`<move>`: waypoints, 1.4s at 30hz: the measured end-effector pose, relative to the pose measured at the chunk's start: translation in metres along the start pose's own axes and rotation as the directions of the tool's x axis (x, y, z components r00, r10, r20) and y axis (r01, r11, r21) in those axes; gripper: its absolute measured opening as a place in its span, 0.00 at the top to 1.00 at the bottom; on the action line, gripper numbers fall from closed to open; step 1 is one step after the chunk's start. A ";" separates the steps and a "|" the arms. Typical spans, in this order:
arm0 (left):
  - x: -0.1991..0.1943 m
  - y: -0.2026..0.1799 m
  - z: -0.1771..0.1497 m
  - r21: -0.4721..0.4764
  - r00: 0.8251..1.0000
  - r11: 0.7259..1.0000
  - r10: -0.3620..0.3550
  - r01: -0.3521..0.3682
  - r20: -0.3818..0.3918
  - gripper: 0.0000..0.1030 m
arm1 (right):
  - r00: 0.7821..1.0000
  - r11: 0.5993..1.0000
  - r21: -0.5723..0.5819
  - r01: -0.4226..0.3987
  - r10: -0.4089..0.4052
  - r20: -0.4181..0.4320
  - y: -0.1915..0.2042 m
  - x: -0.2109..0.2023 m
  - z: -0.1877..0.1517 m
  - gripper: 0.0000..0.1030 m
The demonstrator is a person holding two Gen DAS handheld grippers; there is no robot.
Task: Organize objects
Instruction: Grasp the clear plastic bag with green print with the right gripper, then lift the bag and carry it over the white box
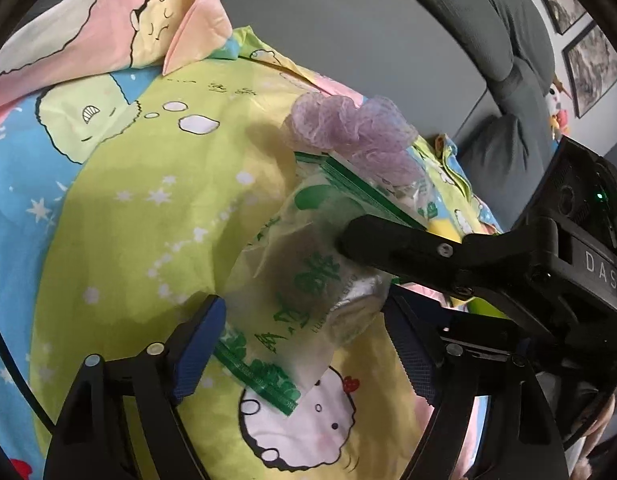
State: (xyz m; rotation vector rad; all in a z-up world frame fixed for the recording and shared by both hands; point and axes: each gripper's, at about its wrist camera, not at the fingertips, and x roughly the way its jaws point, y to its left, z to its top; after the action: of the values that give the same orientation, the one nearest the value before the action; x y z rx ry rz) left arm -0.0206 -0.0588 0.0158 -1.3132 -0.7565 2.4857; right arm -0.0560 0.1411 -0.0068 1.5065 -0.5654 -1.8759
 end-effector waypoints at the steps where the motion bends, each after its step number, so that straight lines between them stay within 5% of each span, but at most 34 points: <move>1: 0.001 -0.001 -0.001 0.004 1.000 1.000 -0.002 0.002 -0.003 0.34 | 1.000 1.000 -0.002 -0.007 0.007 -0.002 0.001 0.002 0.000 0.43; 9: -0.001 -0.020 -0.007 0.043 1.000 0.999 0.022 -0.022 0.005 0.47 | 1.000 0.998 -0.059 0.004 -0.004 0.010 0.010 0.002 -0.005 0.48; 42: -0.042 -0.123 -0.017 0.217 0.983 0.976 -0.054 0.014 0.177 0.48 | 0.958 0.982 -0.181 -0.058 0.105 0.266 0.016 -0.125 -0.034 0.49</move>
State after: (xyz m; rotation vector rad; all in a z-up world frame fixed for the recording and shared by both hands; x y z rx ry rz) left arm 0.0134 0.0326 0.1042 -1.0019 -0.5220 2.5990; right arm -0.0045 0.2223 0.0816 1.1036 -0.5655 -2.0274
